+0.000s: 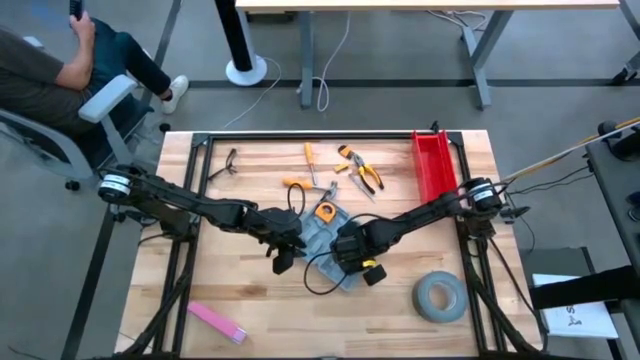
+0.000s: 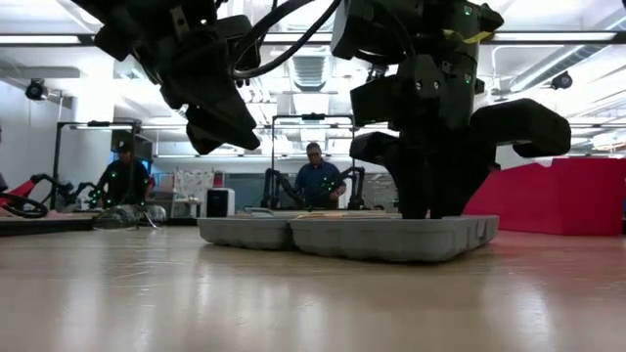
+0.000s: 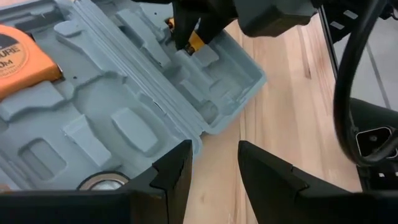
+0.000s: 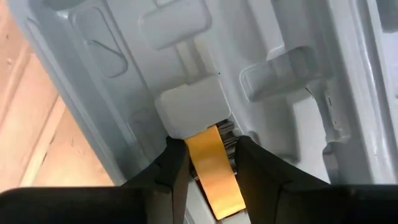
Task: Prefit tool cases
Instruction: Remove the yellow screwdriver bit set from the gray pre-fit tool case
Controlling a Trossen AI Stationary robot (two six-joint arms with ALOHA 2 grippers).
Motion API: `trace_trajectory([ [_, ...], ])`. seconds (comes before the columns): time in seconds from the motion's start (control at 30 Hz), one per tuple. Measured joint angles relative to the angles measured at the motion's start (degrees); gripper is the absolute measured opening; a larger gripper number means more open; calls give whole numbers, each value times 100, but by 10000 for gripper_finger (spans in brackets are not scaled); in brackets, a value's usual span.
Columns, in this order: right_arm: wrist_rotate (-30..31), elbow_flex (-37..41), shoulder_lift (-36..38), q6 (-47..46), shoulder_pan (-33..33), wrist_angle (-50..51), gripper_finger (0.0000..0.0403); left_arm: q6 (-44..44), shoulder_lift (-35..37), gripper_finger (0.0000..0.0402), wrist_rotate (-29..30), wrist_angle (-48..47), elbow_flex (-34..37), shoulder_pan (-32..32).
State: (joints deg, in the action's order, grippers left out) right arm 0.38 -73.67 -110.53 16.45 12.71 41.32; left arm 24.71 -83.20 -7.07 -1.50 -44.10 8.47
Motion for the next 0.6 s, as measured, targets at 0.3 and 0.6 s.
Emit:
trace_trajectory([
  [0.3, 46, -87, 262, -69, 0, 227, 72, 0, 2, 137, -2, -4, 0, 0],
  [0.6, 125, -98, 412, -163, 0, 273, 35, 20, 6, 137, -59, -11, 0, 0],
])
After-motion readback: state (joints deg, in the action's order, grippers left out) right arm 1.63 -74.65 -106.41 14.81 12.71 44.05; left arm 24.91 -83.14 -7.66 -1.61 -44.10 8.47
